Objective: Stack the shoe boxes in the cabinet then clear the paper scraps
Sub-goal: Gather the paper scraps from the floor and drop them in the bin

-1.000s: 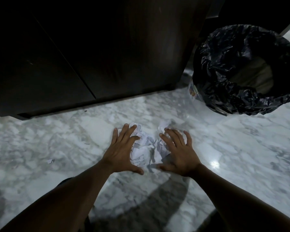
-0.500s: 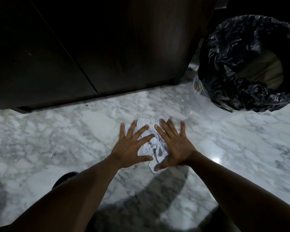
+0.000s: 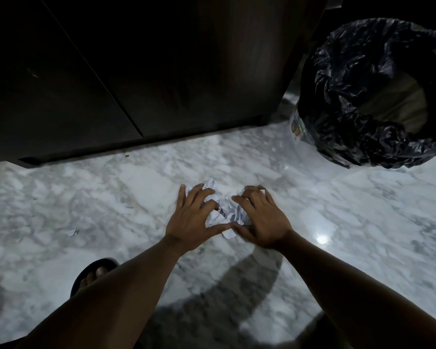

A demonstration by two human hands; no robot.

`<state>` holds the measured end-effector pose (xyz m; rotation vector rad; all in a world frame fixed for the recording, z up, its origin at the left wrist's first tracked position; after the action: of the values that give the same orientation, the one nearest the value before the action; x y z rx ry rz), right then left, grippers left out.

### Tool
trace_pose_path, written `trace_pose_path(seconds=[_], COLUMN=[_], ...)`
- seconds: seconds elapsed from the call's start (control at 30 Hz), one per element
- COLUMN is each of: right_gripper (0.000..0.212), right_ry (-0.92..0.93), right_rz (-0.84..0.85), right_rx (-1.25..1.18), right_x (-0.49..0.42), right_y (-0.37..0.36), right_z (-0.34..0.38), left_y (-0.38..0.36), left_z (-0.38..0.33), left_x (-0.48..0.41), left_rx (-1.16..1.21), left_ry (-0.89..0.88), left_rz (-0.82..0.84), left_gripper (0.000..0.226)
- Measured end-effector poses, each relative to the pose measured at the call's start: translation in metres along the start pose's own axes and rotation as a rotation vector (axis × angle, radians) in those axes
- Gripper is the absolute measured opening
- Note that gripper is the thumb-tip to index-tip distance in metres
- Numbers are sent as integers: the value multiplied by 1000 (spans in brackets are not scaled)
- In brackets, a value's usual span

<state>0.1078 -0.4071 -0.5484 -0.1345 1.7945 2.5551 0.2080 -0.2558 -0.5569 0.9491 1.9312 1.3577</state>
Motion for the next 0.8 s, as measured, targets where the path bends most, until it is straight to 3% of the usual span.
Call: trace_pose_path(seconds=[0.33, 0.57, 0.8], right_gripper=[50, 49, 46], right_ry=[4, -33, -20], right_rz=[-4, -13, 45], right_rx=[92, 25, 8], right_x=[0, 0, 4], right_y=[-4, -6, -8], right_z=[8, 4, 3], left_y=[-6, -5, 1], left_z=[-2, -4, -3], left_x=[3, 5, 5], left_rx=[-17, -8, 88], left_ry=[-78, -91, -91], left_rz=[-129, -126, -129], left_gripper=[34, 45, 23])
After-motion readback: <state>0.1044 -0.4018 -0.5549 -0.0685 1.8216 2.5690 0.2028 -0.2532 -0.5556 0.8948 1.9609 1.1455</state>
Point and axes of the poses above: each hand's wrist, its own x-axis away from the middle knuckle, its own y-axis out of the back of the hand, z = x × y, the point moved 6 cm from there along -x, towards the middle knuckle, and after that the axes turned 4 degrees about y, right-handed, at the moved point
